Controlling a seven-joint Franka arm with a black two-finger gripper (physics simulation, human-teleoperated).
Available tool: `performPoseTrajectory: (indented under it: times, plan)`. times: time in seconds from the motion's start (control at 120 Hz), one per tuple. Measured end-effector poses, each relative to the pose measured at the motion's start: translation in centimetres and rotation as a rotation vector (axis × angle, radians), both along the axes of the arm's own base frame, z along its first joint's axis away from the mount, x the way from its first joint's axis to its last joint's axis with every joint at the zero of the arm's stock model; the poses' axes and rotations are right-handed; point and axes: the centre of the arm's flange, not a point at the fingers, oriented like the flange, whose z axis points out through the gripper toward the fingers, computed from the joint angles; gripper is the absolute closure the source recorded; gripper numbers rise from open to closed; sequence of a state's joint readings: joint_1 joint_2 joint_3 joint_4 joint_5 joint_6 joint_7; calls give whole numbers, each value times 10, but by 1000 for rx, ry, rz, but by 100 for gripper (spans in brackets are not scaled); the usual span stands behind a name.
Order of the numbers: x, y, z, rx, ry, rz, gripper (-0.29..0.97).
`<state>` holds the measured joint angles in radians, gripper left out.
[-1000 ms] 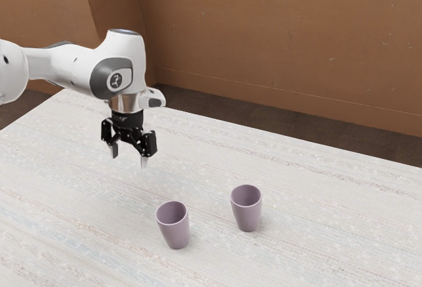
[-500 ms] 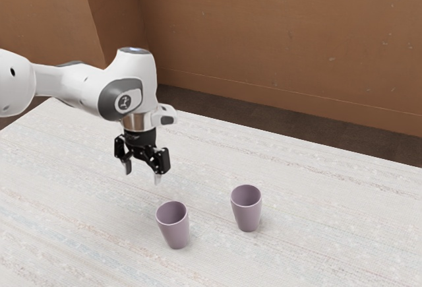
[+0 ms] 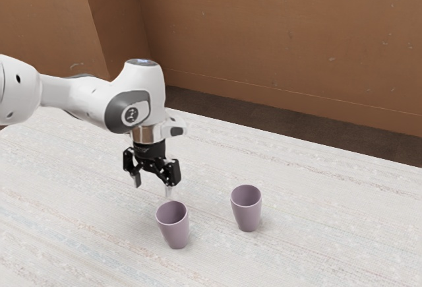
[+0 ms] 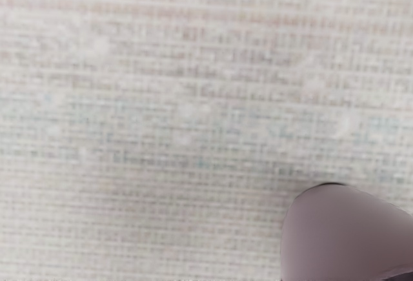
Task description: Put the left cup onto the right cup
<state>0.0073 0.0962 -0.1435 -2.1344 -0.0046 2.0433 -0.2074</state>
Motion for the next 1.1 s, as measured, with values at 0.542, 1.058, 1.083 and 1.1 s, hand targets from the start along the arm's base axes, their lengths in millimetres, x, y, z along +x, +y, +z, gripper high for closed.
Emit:
performPoseTrajectory:
  times: [0.542, 1.058, 1.083, 1.1]
  plan:
    - [-17, -7, -17, -18, -18, 68, 0]
    - [-30, -18, -28, -12, -2, 70, 0]
    - [-30, -18, -28, -11, -2, 71, 0]
    - [-30, -18, -28, -11, -2, 71, 0]
